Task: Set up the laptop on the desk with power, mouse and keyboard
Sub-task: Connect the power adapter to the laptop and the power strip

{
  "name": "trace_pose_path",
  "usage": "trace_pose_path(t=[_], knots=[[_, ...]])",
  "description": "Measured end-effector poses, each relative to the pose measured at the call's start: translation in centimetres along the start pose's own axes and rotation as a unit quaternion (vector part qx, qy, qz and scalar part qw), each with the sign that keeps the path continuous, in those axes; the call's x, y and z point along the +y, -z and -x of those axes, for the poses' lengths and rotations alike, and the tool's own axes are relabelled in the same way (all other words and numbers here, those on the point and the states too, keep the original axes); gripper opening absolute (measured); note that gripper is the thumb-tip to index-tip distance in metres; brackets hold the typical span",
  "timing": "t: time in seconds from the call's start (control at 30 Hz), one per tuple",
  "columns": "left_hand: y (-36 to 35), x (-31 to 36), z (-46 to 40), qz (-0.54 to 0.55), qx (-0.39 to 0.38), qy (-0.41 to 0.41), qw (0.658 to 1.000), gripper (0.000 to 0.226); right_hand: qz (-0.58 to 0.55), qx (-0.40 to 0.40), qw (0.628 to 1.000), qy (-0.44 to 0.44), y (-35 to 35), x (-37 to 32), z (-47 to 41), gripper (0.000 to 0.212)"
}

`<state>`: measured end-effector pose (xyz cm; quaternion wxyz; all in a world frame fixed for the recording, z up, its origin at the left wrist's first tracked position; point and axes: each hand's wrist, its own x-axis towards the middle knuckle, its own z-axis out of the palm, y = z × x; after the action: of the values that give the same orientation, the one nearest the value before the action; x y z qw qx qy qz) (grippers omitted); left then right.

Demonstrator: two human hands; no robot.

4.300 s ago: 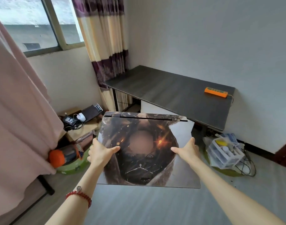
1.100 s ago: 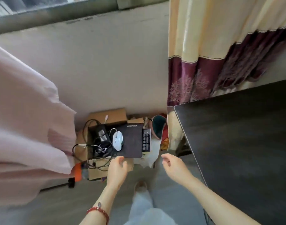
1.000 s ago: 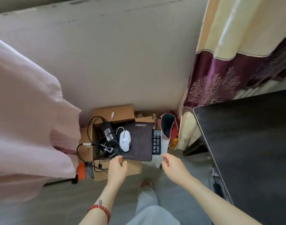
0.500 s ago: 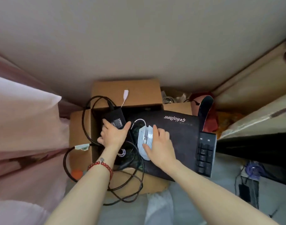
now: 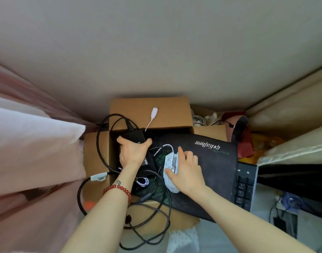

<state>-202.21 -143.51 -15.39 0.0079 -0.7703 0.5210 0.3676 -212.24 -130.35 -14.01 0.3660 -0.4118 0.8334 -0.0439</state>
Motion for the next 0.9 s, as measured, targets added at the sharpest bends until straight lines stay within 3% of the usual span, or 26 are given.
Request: trace_pose_path(t=[0.2, 0.33, 0.5, 0.63, 0.73, 0.83, 0.9], knots=[[4.1, 0.5, 3.9, 0.070, 0.042, -0.123, 0.989, 0.091, -0.041, -0.090, 0.995, 0.013, 2.2, 0.0, 0.5, 0.077], [7.0, 1.8, 6.5, 0.157, 0.018, -0.171, 0.973, 0.085, -0.109, -0.066, 0.990, 0.056, 5.5, -1.1, 1.9, 0.073], [9.8, 3.3, 10.3, 0.229, -0.072, -0.201, 0.950, 0.086, -0.289, -0.056, 0.950, 0.100, 11.0, -2.4, 4.7, 0.058], [10.9, 4.2, 15.2, 0.137, -0.163, -0.291, 0.933, 0.088, -0.443, 0.020, 0.895, 0.038, 16.4, -1.9, 7.6, 0.046], [11.1, 4.5, 19.0, -0.010, -0.185, -0.379, 0.907, 0.095, -0.550, -0.034, 0.834, 0.009, 20.6, -1.6, 9.5, 0.037], [11.4, 4.4, 22.2, -0.146, -0.169, -0.495, 0.840, 0.100, -0.506, -0.069, 0.860, 0.029, 24.1, -1.7, 11.9, 0.025], [12.1, 4.5, 24.4, -0.199, -0.152, -0.560, 0.789, 0.102, -0.429, -0.086, 0.897, 0.054, 26.1, -1.7, 14.1, 0.046]])
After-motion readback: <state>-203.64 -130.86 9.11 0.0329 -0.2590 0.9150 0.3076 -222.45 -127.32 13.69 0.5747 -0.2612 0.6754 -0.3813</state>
